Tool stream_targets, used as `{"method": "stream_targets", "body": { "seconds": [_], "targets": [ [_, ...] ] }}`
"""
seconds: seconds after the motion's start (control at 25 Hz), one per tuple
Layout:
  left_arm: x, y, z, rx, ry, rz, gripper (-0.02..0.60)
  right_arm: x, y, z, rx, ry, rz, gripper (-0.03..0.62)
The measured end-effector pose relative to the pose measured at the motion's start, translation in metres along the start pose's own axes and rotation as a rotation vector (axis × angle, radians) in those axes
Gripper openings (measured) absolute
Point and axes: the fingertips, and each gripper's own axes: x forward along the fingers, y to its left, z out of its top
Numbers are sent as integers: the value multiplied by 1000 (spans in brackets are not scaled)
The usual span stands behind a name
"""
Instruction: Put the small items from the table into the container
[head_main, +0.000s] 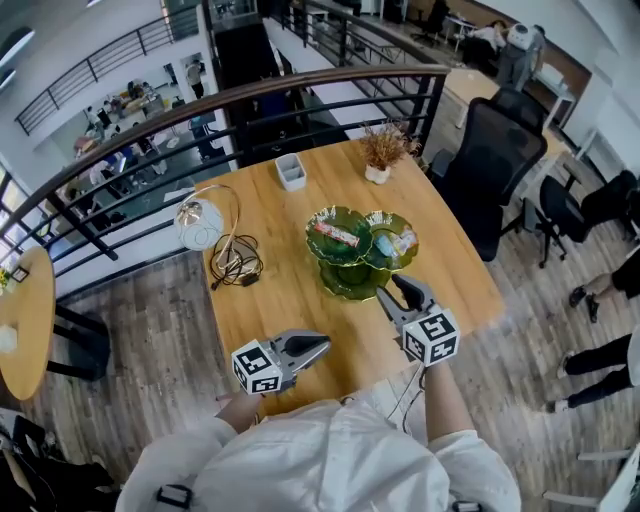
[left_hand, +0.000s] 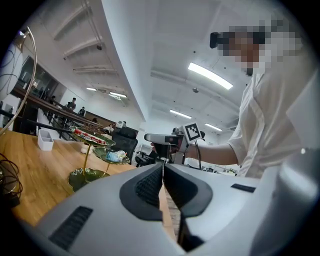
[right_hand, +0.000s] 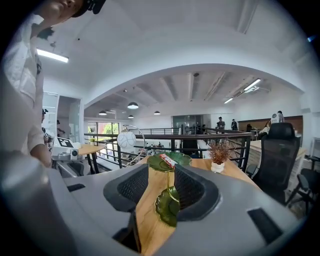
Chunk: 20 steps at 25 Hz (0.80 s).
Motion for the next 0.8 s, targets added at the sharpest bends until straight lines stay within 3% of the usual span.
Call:
{"method": "stream_targets", "body": {
  "seconds": [0.4,0.8],
  "targets": [
    [17,-3,7,29,-7,3,9,-52,4,-23,48,-89,-45,164],
    [25,-6,7,34,-3,1,8,-79,9,-44,73,-97,-89,164]
  ]
}}
